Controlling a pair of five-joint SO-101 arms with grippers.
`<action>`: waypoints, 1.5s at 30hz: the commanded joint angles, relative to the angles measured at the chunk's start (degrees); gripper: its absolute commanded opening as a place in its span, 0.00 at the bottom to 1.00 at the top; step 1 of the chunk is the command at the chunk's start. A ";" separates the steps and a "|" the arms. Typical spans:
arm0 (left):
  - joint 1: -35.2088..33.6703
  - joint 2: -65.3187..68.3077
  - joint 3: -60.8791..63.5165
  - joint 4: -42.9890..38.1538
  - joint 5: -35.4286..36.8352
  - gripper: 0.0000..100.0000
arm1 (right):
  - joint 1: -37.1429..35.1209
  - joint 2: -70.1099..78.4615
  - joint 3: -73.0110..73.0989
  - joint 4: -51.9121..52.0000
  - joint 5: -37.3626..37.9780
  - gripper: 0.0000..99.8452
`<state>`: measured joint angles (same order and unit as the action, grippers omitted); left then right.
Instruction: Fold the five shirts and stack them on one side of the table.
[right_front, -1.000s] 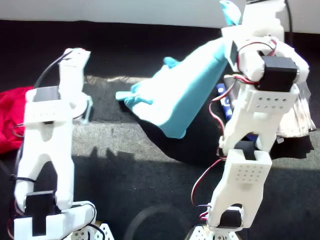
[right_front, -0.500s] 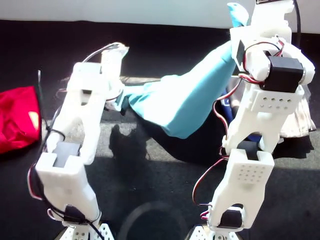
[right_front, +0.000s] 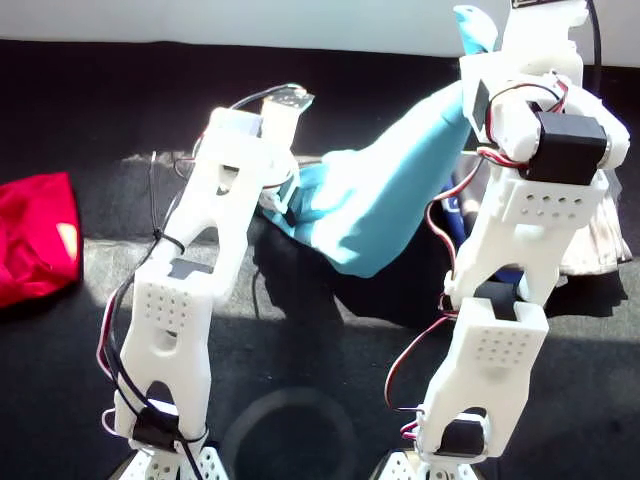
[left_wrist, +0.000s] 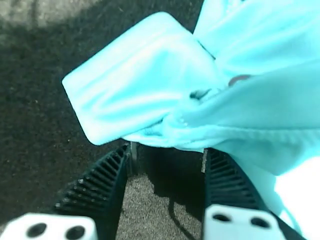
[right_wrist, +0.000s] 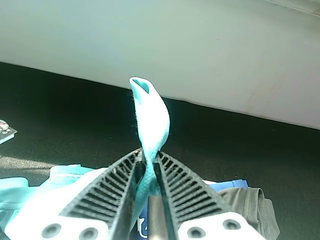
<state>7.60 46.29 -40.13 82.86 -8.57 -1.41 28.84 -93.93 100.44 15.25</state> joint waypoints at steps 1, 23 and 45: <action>0.57 2.33 -7.25 -0.62 0.18 0.18 | 0.75 -3.38 -1.98 0.40 0.62 0.01; -12.62 -3.91 -41.71 18.90 -3.52 0.01 | -1.89 0.31 -6.55 -7.87 0.44 0.01; -17.01 -62.02 7.52 18.81 -12.57 0.01 | -9.80 -13.14 -7.43 0.84 0.18 0.01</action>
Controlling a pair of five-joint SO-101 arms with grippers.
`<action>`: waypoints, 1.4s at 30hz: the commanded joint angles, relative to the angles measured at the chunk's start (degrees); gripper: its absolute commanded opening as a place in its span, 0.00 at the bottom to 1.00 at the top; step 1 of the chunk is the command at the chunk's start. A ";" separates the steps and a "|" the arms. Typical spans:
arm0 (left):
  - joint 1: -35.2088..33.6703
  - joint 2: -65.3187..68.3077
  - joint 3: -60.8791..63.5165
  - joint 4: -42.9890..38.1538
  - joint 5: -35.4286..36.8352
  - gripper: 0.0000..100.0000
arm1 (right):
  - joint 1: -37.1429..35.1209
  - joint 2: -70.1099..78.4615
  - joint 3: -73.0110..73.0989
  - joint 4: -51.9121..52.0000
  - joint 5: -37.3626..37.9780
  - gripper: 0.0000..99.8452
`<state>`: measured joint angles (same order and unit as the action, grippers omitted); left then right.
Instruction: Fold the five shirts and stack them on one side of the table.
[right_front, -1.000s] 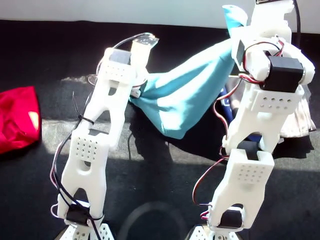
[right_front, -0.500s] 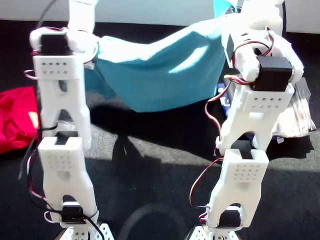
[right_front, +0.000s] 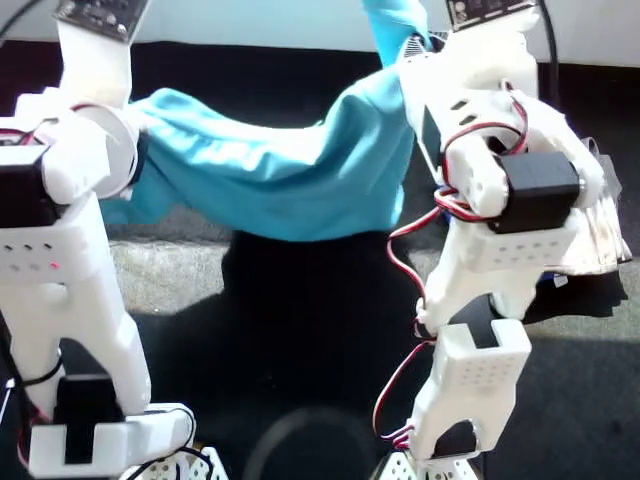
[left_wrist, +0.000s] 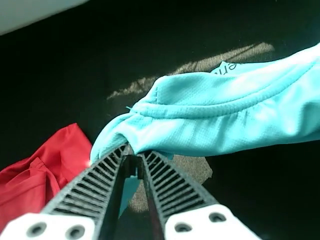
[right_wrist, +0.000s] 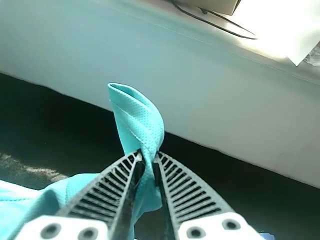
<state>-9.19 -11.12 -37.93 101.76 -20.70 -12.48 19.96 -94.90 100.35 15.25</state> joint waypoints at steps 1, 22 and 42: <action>-0.22 -5.76 7.25 -0.09 -0.44 0.01 | 1.27 -4.97 -6.46 0.92 0.18 0.01; -3.30 -14.64 12.26 -0.09 -2.29 0.01 | 1.01 -59.21 84.18 -11.12 -7.30 0.01; 4.44 -17.36 33.45 -14.77 -2.11 0.01 | 3.65 -89.98 158.46 -44.79 -7.21 0.01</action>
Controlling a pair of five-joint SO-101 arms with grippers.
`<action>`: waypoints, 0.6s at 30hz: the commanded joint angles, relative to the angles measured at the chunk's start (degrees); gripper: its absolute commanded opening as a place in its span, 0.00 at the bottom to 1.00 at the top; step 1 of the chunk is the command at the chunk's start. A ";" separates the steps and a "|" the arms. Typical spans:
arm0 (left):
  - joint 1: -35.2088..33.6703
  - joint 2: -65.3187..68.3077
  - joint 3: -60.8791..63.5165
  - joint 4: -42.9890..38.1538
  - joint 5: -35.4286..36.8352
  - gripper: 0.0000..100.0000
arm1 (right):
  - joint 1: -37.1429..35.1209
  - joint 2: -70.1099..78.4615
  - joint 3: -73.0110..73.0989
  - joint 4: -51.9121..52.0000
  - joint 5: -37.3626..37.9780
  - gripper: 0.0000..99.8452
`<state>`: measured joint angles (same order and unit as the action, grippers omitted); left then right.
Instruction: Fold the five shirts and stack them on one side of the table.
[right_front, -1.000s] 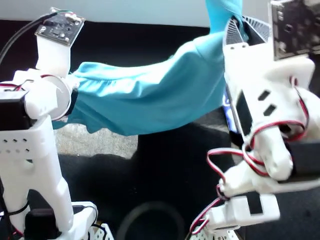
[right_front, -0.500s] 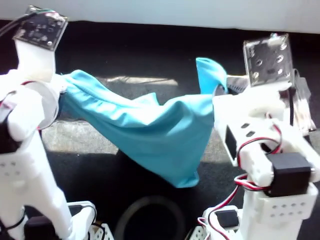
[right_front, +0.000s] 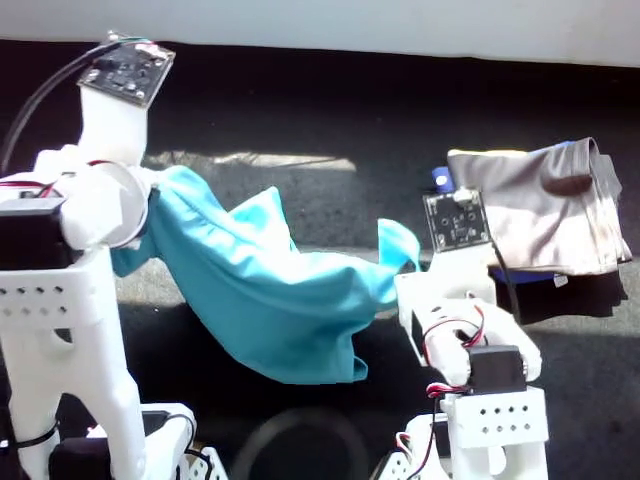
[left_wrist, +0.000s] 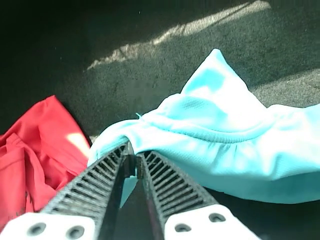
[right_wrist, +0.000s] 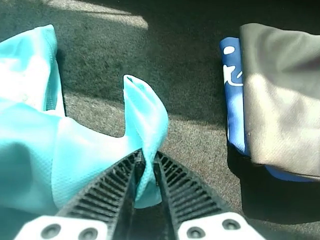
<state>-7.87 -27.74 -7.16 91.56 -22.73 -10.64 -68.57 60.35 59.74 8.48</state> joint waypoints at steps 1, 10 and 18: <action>4.09 -0.75 4.44 -6.07 -0.09 0.01 | 2.59 -1.45 4.18 -5.76 -0.44 0.01; 13.76 -0.75 14.81 -15.47 1.49 0.01 | 7.16 -1.36 5.41 -8.75 -0.35 0.01; 18.42 -0.75 22.11 -15.91 1.93 0.01 | 7.08 -1.36 -3.03 -0.84 -0.35 0.19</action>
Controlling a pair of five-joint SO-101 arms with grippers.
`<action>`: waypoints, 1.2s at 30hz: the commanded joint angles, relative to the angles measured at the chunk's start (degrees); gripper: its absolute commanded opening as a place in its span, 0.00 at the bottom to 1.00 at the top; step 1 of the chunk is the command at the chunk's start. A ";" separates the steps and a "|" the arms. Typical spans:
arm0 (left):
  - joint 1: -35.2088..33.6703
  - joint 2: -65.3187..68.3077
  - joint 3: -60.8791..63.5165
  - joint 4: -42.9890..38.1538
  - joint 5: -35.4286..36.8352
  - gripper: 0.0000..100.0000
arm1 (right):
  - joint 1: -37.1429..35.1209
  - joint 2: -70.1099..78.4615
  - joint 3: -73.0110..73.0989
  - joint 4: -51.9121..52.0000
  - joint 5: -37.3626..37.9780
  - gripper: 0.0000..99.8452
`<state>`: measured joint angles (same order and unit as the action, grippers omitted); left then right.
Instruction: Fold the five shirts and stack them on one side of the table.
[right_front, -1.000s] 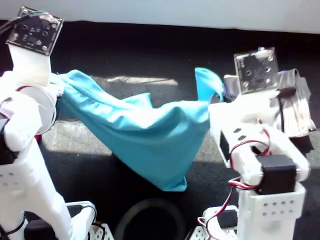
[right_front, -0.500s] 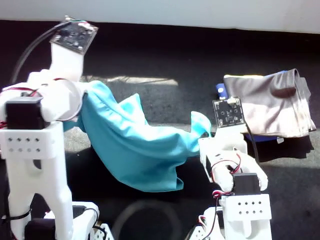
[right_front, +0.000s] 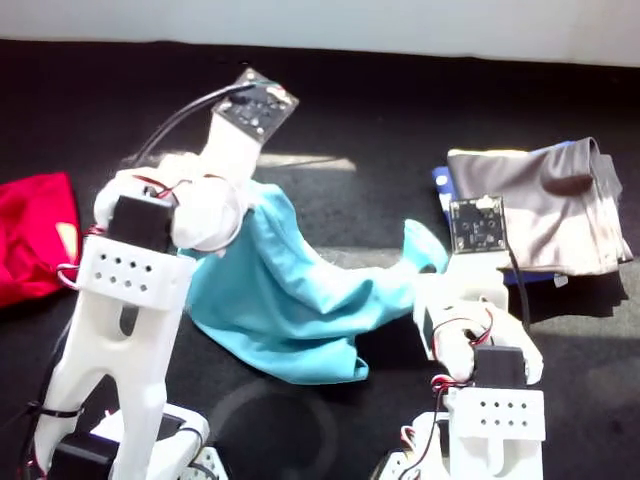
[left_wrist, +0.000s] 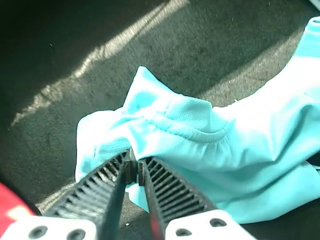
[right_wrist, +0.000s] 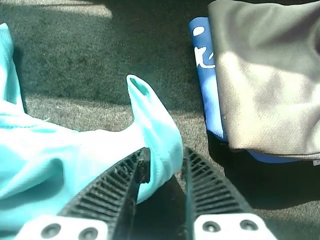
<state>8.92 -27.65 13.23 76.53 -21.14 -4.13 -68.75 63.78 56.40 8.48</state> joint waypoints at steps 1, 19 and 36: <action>2.42 -0.84 2.59 -0.88 0.44 0.01 | 0.57 -1.19 -8.48 3.03 -0.35 0.19; 17.45 -1.27 5.85 0.53 9.32 0.17 | 0.66 19.21 -29.76 3.38 -0.79 0.19; -22.64 -1.01 -14.90 18.73 0.09 0.20 | -12.53 46.37 -48.92 -1.54 -8.70 0.19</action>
<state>-4.35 -27.74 -0.31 95.16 -18.59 -10.99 -28.84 23.87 55.87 1.80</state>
